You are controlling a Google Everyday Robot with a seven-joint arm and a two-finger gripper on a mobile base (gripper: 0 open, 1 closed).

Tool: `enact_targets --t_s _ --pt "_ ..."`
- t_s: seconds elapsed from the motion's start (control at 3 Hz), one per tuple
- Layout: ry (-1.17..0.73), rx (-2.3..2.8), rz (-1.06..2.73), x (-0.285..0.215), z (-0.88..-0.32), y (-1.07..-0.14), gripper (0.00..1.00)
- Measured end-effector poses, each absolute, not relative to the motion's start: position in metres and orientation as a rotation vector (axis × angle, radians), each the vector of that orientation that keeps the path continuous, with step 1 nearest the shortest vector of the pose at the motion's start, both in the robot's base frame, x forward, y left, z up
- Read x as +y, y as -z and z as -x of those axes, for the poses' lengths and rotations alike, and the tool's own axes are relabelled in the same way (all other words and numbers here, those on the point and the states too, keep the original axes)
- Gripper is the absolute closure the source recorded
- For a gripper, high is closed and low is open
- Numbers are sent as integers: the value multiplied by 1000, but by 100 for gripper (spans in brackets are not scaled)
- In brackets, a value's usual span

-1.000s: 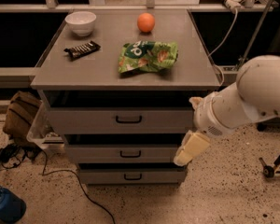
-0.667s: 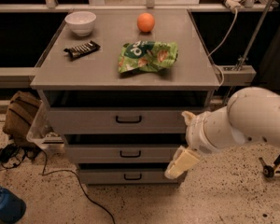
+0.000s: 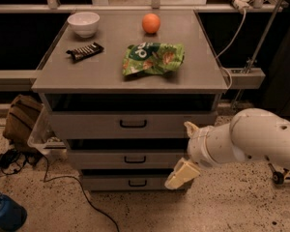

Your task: Open middle drawer

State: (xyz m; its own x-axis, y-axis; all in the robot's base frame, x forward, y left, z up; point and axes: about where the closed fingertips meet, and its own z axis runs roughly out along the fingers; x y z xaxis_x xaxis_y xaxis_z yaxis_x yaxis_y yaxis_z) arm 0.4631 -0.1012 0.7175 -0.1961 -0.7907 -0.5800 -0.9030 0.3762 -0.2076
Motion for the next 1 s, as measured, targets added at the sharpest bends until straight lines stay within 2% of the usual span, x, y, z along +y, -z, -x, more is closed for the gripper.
enact_targets --t_s 1.0 --pt "-446 1977 1412 -32 -441 -591 0"
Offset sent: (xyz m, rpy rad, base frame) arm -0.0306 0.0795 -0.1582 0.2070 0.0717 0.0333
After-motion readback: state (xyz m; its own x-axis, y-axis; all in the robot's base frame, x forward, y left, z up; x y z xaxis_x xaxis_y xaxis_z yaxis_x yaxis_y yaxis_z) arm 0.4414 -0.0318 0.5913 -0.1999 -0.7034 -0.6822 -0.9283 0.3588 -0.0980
